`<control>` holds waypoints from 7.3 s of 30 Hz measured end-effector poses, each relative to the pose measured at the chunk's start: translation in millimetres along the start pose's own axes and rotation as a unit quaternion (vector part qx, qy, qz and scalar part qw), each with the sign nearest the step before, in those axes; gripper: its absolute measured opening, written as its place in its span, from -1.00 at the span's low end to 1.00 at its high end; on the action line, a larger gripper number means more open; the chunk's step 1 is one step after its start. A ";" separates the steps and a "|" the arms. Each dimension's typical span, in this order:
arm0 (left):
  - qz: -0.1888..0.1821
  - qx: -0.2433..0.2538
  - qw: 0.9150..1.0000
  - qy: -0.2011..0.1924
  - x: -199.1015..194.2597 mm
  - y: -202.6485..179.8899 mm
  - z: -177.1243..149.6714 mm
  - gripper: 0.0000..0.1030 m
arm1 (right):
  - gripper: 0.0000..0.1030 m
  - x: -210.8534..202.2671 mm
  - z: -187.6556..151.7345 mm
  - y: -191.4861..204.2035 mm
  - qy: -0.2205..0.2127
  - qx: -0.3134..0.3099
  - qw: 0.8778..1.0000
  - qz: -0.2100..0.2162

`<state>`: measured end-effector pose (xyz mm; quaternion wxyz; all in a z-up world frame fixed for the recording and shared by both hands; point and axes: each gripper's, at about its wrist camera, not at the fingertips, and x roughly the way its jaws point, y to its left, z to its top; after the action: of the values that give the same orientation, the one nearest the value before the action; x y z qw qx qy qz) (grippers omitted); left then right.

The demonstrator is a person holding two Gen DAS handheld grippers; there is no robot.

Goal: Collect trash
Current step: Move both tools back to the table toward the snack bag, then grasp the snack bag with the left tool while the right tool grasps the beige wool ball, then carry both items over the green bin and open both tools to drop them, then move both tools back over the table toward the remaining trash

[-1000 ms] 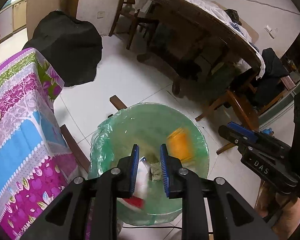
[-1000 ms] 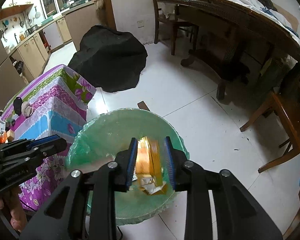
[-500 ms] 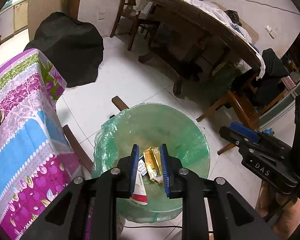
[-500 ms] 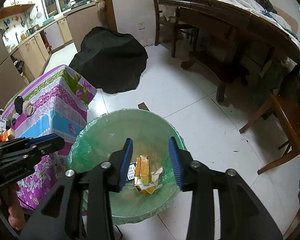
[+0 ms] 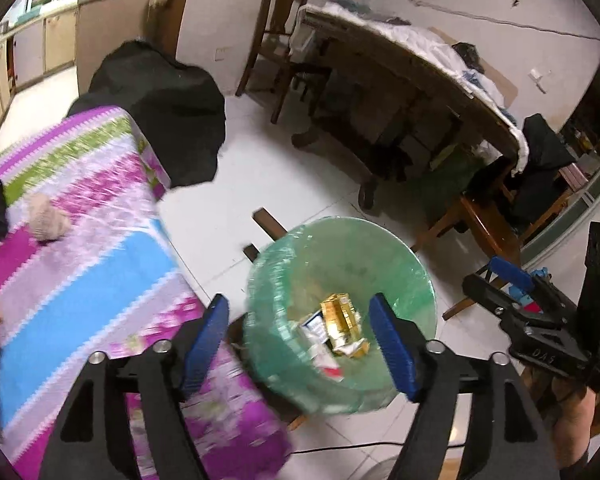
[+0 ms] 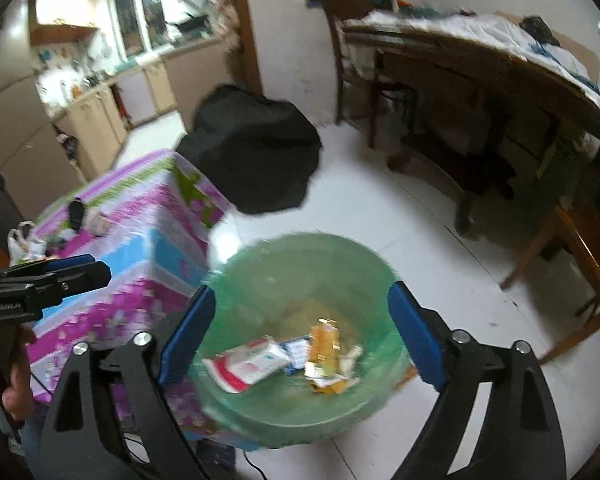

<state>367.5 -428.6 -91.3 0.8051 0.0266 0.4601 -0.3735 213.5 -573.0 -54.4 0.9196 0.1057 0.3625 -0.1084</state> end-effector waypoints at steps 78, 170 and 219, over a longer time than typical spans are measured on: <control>0.208 -0.179 0.944 -0.181 -226.1 301.8 -146.7 -0.22 | -0.36 132.0 39.9 342.4 -0.014 -0.184 0.975 0.123; 0.043 0.032 0.997 0.054 120.0 -53.0 2.8 -0.21 | -0.30 96.1 -17.4 -28.7 0.114 -0.008 0.993 -0.002; 0.102 -0.015 0.994 -0.025 -38.4 97.0 -66.4 0.36 | 0.68 -4.0 -45.3 64.3 -0.030 -0.031 0.994 0.104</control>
<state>368.9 -311.0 -129.5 0.8505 0.0513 0.4402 -0.2832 199.2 -498.7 -76.6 0.9391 0.1112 0.3251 -0.0040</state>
